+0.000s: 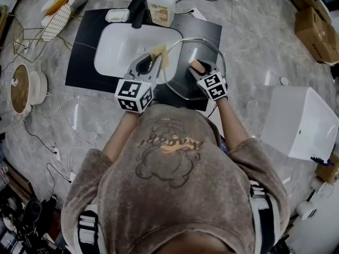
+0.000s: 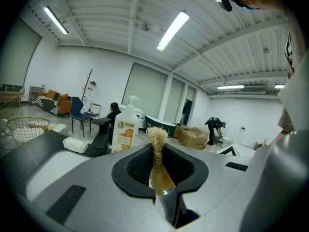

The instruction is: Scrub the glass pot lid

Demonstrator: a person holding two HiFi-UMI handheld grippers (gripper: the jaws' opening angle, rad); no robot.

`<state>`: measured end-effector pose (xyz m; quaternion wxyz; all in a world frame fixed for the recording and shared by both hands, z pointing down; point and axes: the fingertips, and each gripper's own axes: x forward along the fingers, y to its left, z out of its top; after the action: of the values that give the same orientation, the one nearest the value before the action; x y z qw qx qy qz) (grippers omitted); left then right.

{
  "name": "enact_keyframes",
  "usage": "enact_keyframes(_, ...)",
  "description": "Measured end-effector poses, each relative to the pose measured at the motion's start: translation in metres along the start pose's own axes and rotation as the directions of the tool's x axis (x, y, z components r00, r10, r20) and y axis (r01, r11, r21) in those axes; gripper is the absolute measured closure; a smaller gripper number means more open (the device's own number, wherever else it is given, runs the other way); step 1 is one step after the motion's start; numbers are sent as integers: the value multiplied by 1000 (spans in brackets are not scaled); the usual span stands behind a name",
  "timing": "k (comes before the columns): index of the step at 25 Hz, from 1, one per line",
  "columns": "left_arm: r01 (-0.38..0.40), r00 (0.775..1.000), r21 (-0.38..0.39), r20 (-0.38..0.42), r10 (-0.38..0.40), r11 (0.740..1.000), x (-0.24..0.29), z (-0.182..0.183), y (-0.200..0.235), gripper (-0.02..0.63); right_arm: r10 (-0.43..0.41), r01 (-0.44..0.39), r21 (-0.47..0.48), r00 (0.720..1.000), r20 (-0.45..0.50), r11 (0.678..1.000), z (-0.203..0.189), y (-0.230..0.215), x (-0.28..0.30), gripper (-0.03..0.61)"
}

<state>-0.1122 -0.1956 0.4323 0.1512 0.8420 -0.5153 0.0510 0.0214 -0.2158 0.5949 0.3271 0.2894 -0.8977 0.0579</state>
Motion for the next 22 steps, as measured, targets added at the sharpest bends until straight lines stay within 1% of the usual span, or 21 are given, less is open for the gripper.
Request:
enact_keyframes(6, 17, 1000, 14, 23, -18, 1000, 4, 10, -5, 548, -62, 60, 65, 997, 41, 996, 20, -8, -38, 399)
enact_keyframes(9, 31, 999, 18, 32, -32, 999, 8, 12, -10, 546, -85, 73, 146, 993, 80, 987, 26, -11, -56, 399)
enact_keyframes(11, 38, 999, 27, 37, -39, 999, 9, 15, -14, 546, -103, 76, 219, 988, 117, 973, 28, -16, -66, 399)
enact_keyframes(13, 37, 998, 48, 43, -39, 998, 8, 18, -16, 546, -125, 74, 297, 980, 156, 952, 28, -22, -76, 399)
enact_keyframes(16, 28, 998, 66, 54, -32, 997, 4, 24, -16, 546, -153, 48, 414, 963, 224, 909, 27, -32, -91, 399)
enact_keyframes(19, 21, 998, 68, 62, -26, 997, 2, 28, -14, 546, -170, -5, 516, 941, 291, 856, 27, -39, -103, 399)
enact_keyframes(22, 29, 997, 69, 67, -34, 997, 1, 32, -17, 546, -180, -80, 597, 914, 363, 798, 29, -42, -114, 399)
